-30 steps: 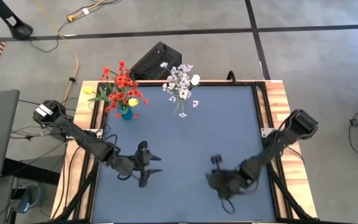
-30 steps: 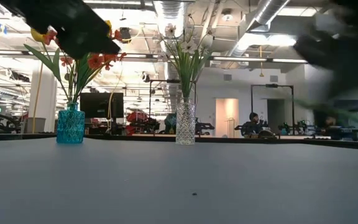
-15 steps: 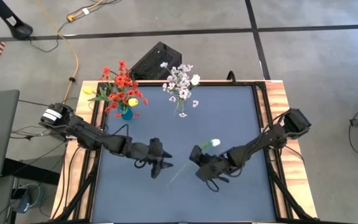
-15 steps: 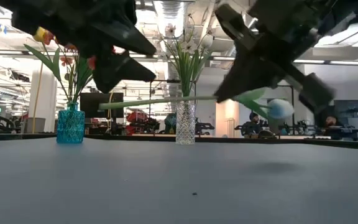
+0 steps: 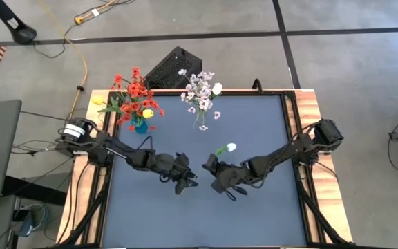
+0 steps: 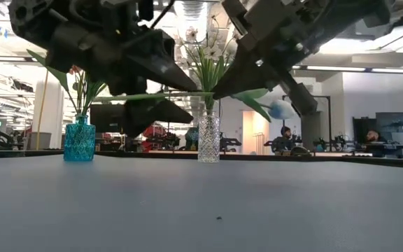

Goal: Sort flowers into vase by color
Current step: Put the white tulip into the transparent vase

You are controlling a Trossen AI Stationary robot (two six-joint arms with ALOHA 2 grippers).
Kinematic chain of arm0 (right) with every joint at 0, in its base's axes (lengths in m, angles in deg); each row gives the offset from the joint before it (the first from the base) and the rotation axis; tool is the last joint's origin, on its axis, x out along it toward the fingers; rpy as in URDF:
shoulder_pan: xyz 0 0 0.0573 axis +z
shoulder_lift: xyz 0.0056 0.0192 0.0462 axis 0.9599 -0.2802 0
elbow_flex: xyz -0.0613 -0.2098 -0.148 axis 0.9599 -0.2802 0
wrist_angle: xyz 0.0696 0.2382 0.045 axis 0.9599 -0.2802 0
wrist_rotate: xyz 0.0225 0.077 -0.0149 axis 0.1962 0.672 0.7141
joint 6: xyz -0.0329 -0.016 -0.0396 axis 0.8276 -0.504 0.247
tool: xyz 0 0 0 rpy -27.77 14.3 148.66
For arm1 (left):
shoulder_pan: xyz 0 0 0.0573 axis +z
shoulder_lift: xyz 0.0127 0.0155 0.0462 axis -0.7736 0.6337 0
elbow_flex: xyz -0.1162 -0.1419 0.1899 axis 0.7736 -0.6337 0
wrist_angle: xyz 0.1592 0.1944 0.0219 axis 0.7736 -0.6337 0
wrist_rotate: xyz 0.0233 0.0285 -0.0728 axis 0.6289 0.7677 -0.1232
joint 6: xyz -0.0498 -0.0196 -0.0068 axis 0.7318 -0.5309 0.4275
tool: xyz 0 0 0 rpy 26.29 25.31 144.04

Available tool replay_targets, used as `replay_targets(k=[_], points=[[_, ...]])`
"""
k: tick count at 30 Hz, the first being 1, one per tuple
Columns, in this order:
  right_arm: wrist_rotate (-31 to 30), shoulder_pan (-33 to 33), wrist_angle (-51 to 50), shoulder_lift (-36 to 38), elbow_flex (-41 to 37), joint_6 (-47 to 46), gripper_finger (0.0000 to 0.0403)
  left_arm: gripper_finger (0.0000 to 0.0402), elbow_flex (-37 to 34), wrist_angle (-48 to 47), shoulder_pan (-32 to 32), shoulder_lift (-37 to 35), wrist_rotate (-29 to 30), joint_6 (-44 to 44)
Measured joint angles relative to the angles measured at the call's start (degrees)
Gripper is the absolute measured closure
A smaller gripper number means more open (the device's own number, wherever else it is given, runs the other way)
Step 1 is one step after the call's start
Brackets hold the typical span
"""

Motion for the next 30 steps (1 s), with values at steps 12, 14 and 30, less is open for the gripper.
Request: replay_targets(k=[12,14,30], points=[[0.02,-0.18,-2.63,0.04,0.02,0.25,0.0384,0.0308,0.0,0.92,0.51,1.03,-1.02,-1.42],[0.11,-0.16,-2.62,0.04,0.02,0.27,0.0384,0.035,0.0,0.96,0.54,1.03,-1.37,-2.39],[-1.55,4.83,2.18,0.07,0.04,-4.29,0.0221,0.0401,-0.01,1.07,0.86,1.03,0.15,-3.17]])
